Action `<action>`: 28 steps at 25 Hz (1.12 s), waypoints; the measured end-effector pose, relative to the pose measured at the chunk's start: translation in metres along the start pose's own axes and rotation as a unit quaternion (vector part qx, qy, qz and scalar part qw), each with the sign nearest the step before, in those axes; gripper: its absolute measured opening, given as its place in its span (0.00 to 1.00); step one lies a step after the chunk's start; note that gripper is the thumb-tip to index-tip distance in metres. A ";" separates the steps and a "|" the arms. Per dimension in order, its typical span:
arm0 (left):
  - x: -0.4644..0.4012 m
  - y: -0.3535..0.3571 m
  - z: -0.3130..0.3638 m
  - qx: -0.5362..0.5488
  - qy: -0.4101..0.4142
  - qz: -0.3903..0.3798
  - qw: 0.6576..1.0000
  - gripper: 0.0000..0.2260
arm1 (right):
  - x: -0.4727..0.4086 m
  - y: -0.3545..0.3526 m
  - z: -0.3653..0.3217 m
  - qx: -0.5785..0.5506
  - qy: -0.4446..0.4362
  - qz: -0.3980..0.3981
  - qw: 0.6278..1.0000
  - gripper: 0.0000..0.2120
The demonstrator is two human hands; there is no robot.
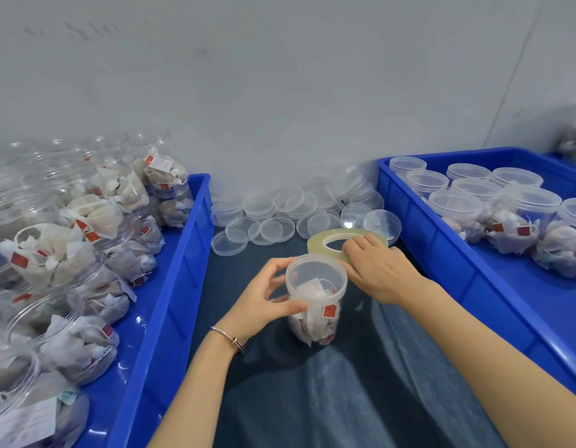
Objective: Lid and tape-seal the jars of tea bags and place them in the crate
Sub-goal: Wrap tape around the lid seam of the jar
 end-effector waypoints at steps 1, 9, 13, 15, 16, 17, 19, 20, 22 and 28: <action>0.001 0.000 0.003 -0.041 0.005 0.022 0.999 0.28 | 0.001 -0.001 0.000 0.002 0.009 0.004 1.000 0.21; 0.002 0.022 0.024 -0.200 0.004 0.056 0.978 0.34 | 0.007 -0.003 -0.001 -0.013 0.077 0.001 0.997 0.20; -0.013 0.044 0.029 -0.275 0.001 0.211 0.938 0.38 | 0.010 -0.004 -0.006 0.019 0.075 0.015 0.997 0.21; -0.019 0.039 0.029 -0.289 0.024 0.205 0.935 0.35 | 0.014 -0.006 -0.002 0.025 0.077 0.015 0.997 0.22; -0.020 0.033 0.028 -0.277 0.033 0.187 0.942 0.34 | 0.015 -0.006 0.001 0.018 0.077 0.008 0.997 0.22; -0.022 0.028 0.029 -0.258 0.034 0.165 0.951 0.33 | 0.017 -0.005 0.002 0.005 0.078 -0.001 0.997 0.22; -0.025 0.018 0.031 -0.235 0.021 0.110 0.965 0.33 | 0.019 -0.005 0.001 -0.015 0.079 -0.008 0.997 0.19; -0.026 0.015 0.033 -0.238 0.013 0.086 0.967 0.34 | 0.020 -0.006 0.000 -0.021 0.081 -0.005 0.997 0.17; -0.029 0.014 0.035 -0.257 -0.004 0.065 0.964 0.35 | 0.021 -0.007 -0.001 -0.034 0.082 0.007 0.996 0.14; -0.038 0.039 0.045 -0.446 -0.112 0.039 0.887 0.28 | 0.022 -0.007 0.001 -0.046 0.067 -0.017 0.997 0.12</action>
Point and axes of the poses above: each hand's wrist, its own x-axis away from the middle knuckle, its own y-axis out of the palm, z = x × y, the point moved 3 cm from there along -x, towards the middle knuckle, and after that the axes turned 1 degree about x, right-handed, at the moved point
